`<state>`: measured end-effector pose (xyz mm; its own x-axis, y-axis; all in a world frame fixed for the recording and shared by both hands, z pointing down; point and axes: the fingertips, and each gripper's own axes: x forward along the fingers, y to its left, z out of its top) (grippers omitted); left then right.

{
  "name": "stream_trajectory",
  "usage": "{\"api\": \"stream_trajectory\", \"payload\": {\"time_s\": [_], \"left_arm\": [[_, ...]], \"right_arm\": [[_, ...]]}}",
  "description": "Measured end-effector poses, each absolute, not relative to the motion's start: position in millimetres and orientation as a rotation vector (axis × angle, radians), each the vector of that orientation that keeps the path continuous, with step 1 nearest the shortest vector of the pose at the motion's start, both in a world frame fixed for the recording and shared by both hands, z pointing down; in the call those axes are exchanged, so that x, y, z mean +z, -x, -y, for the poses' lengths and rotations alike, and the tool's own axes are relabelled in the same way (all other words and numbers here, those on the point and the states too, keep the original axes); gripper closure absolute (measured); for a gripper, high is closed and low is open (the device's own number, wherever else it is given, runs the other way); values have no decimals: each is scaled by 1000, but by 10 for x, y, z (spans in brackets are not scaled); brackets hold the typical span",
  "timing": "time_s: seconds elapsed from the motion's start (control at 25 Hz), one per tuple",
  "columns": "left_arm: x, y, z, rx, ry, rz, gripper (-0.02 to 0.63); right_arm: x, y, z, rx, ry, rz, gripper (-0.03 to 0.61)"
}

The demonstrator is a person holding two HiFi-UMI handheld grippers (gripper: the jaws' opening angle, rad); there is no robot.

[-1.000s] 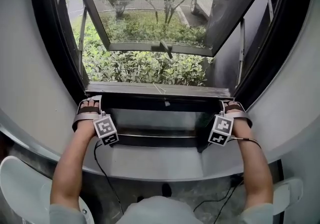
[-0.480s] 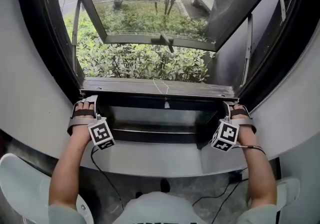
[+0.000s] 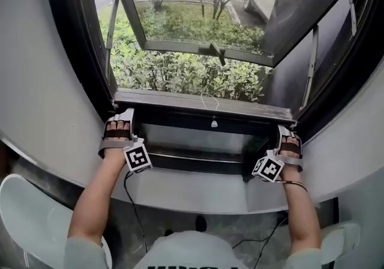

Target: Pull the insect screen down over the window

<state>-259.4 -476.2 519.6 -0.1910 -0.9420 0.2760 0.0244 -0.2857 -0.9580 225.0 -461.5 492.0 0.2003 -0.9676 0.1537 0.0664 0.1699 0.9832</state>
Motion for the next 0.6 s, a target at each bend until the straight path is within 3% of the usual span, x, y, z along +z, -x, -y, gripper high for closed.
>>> {"api": "stream_trajectory", "payload": {"time_s": [0.6], "left_arm": [[5097,2439,4698,-1442,1422,-1260,175]], "right_arm": [[4865,-2210,4493,-915,-1077,1188,333]]}}
